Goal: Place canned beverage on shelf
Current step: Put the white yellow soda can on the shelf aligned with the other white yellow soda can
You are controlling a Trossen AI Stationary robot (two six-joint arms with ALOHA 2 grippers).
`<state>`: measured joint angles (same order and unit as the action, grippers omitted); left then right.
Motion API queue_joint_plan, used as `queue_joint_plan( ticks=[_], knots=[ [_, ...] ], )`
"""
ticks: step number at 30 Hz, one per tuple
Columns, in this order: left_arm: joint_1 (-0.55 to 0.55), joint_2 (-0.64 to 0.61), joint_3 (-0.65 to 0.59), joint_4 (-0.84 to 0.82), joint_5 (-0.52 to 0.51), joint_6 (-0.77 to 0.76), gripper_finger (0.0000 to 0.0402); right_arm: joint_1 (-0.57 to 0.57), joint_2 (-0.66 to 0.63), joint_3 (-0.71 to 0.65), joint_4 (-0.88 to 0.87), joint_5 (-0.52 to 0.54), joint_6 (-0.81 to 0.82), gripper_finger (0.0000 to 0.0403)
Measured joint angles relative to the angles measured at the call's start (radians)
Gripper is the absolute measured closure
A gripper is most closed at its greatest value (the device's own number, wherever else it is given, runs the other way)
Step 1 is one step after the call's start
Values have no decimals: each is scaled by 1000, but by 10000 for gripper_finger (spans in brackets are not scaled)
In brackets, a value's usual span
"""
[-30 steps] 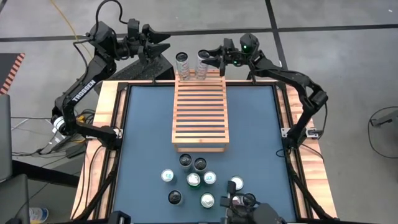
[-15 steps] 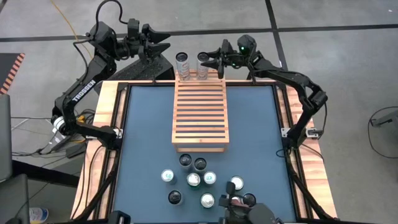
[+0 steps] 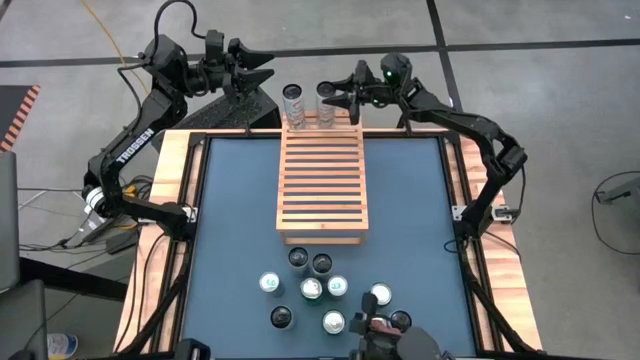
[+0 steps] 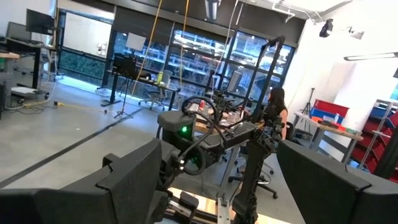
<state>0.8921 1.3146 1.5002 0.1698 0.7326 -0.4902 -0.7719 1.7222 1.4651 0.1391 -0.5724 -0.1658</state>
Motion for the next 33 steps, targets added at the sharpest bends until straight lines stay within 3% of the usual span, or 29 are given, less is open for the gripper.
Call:
queue_joint_plan(
  ticks=[23,33],
  knots=[
    [0,0,0,-1,3,-3,96,13,35,3,28,-2,34,282],
    [0,0,0,-4,6,1,96,7,53,67,4,-6,52,282]
  ],
)
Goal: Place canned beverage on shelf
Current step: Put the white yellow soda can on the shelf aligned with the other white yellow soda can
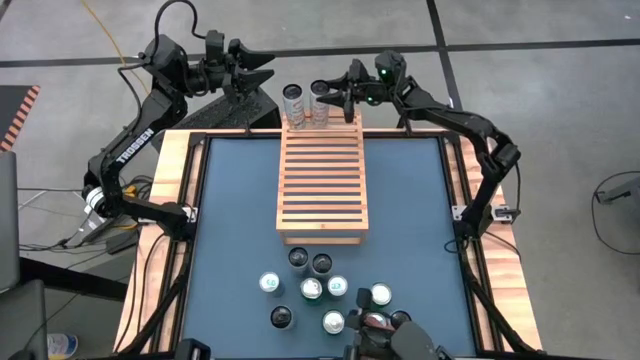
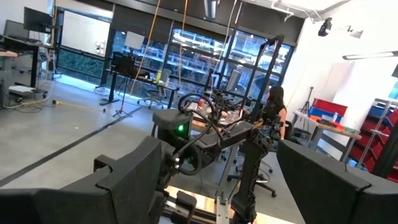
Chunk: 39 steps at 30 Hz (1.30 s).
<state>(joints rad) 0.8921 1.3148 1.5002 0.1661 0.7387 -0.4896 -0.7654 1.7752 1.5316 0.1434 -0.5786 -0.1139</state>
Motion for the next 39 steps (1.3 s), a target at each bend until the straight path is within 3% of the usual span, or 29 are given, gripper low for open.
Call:
queue_joint_plan(
  ticks=[31,39],
  knots=[
    [0,0,0,-3,9,-8,95,21,25,1,-37,4,-48,282],
    [-1,0,0,-3,12,-8,95,34,29,2,-38,26,-59,265]
  ],
)
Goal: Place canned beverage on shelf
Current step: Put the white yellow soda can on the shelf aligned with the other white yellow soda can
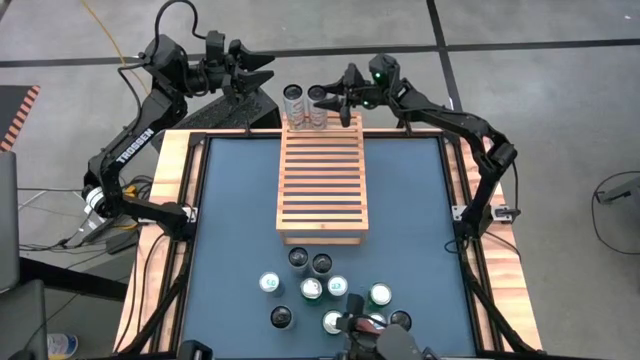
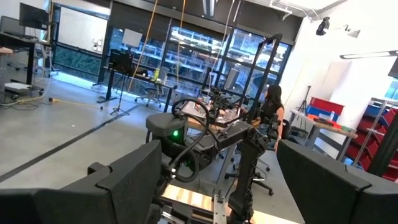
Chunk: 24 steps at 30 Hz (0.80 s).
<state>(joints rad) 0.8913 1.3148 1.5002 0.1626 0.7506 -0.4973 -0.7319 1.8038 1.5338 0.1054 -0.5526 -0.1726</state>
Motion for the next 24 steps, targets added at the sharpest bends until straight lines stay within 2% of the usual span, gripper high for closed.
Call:
queue_joint_plan(
  ticks=[5,15,24],
  knots=[
    [0,0,0,0,0,3,95,-1,0,0,-2,1,0,238],
    [0,0,0,0,3,1,96,-1,4,-2,-13,6,26,154],
    [0,0,0,0,5,0,96,-1,4,-2,-12,5,26,138]
  ],
)
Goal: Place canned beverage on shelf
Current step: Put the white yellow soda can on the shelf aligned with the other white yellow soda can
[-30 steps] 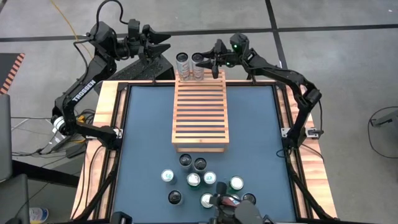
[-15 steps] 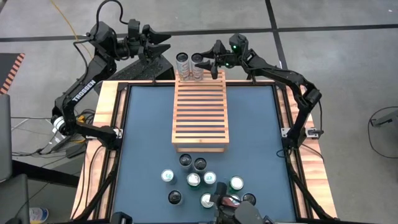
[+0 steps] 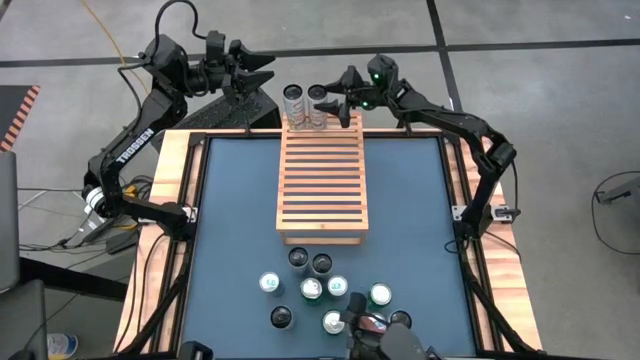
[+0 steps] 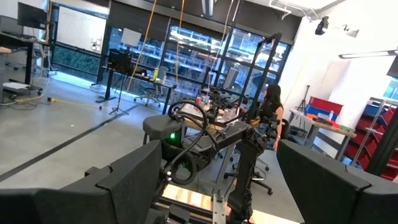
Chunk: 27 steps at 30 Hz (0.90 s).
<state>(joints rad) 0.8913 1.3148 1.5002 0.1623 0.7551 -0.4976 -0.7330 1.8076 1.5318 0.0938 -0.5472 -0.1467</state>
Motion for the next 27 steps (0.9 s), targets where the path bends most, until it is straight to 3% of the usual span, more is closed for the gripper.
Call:
queue_joint_plan(
  ticks=[17,22,27],
  knots=[
    [0,0,0,0,3,3,96,-31,-123,0,-51,-53,48,137],
    [0,0,0,-18,64,-3,96,-46,-253,0,-265,-136,25,137],
    [-34,0,0,-87,135,11,96,-35,-423,0,-625,-63,-83,137]
  ],
)
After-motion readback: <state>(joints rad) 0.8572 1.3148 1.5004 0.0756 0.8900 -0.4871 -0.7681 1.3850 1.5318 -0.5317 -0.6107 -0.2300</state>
